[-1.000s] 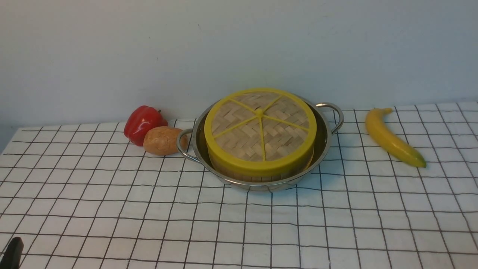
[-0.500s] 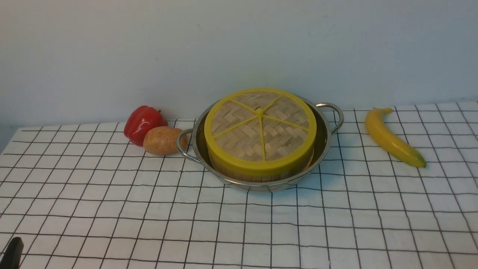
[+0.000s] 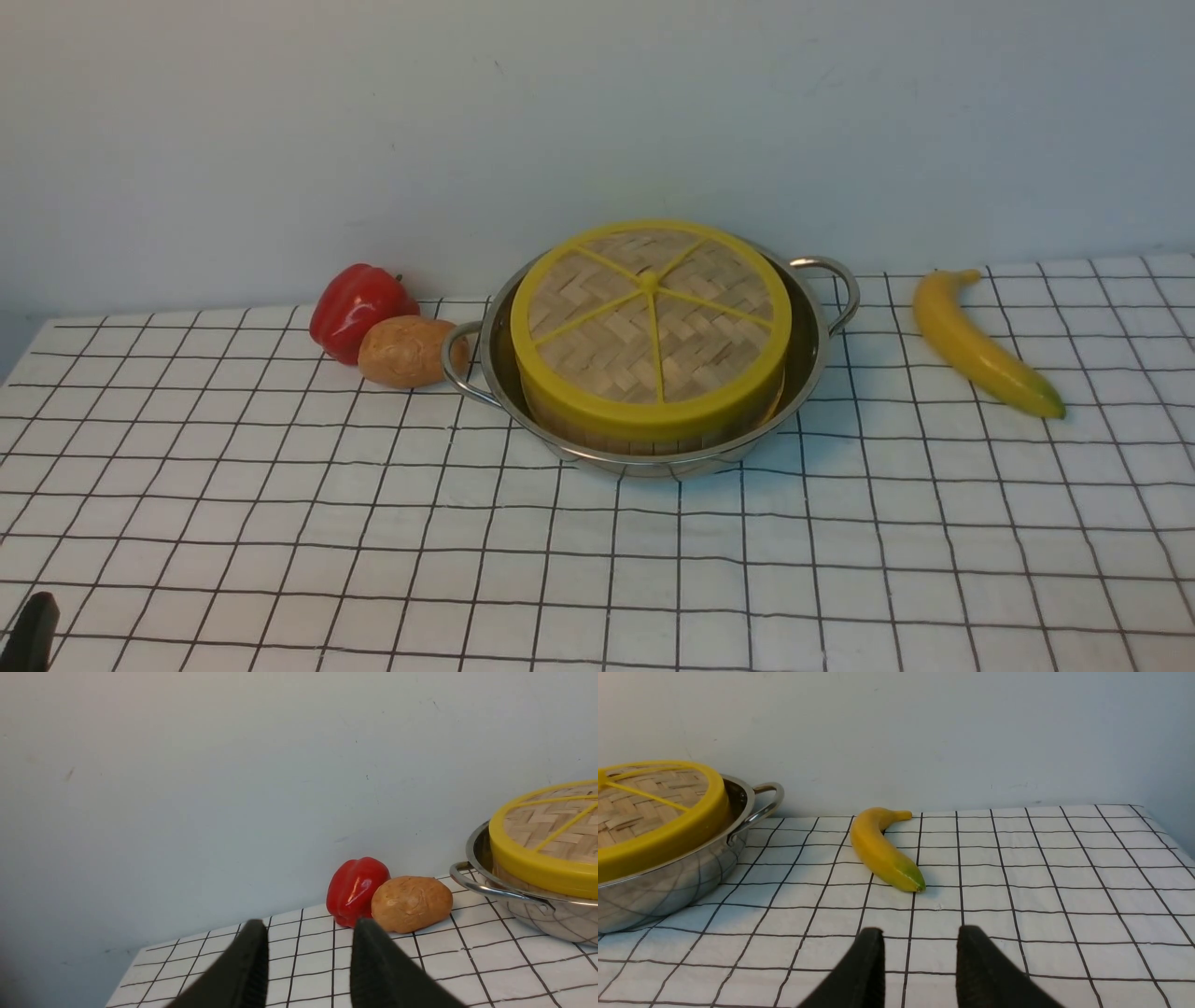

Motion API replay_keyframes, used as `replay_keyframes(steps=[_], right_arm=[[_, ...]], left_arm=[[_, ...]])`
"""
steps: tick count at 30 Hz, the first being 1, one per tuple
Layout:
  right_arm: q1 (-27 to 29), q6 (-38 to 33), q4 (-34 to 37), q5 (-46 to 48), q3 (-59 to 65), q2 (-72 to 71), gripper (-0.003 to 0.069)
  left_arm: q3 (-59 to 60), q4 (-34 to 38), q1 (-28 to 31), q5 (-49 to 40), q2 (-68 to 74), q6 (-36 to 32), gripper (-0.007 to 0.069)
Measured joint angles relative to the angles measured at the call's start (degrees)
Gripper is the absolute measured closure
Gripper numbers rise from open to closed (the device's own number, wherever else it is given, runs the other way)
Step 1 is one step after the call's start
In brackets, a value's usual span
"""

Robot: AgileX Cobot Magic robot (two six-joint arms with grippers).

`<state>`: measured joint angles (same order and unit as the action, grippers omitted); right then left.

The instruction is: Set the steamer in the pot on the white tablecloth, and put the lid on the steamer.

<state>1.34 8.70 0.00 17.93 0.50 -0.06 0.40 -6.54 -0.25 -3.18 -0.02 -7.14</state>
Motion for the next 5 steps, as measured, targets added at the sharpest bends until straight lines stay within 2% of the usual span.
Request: replay_keyframes(steps=[5], right_arm=[[0.0, 0.0, 0.0, 0.0, 0.0, 0.0, 0.0419]], left_arm=[[0.0, 0.0, 0.0, 0.0, 0.0, 0.0, 0.0382]])
